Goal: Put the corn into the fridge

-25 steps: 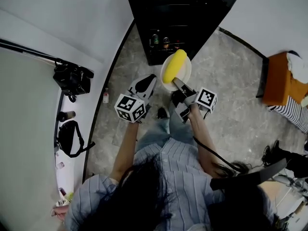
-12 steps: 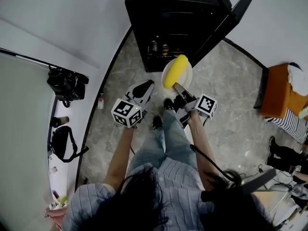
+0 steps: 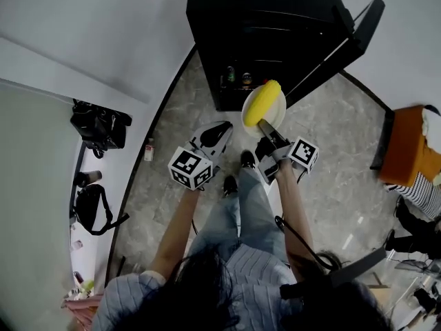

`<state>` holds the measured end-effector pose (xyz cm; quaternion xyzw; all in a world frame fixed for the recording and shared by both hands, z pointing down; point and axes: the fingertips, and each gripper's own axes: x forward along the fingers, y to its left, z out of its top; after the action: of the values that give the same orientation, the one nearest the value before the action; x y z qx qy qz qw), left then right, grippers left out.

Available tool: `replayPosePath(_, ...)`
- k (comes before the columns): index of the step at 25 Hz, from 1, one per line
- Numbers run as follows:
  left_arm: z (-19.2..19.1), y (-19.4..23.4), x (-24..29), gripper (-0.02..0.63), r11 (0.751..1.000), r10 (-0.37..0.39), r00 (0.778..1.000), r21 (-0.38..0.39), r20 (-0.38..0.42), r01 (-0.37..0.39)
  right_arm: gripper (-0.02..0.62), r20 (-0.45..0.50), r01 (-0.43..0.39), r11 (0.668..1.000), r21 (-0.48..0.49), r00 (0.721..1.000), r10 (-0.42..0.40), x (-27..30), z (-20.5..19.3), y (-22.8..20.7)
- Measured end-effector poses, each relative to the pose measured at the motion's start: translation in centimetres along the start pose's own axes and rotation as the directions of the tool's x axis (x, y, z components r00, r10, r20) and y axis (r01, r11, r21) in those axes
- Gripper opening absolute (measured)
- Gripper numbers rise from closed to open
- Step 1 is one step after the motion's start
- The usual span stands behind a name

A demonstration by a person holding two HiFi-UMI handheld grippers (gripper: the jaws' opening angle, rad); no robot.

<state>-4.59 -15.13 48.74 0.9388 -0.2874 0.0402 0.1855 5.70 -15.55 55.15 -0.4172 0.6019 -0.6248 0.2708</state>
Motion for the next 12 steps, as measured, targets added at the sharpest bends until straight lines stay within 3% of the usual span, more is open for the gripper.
replayPosePath(12, -1.1, 2.6, 3.8, 0.023, 1.0, -0.009, 1.0, 0.012, -0.015, 0.009, 0.048, -0.013, 0.003, 1.0, -0.023, 1.0, -0.004, 5.8, 4.6, -2.4)
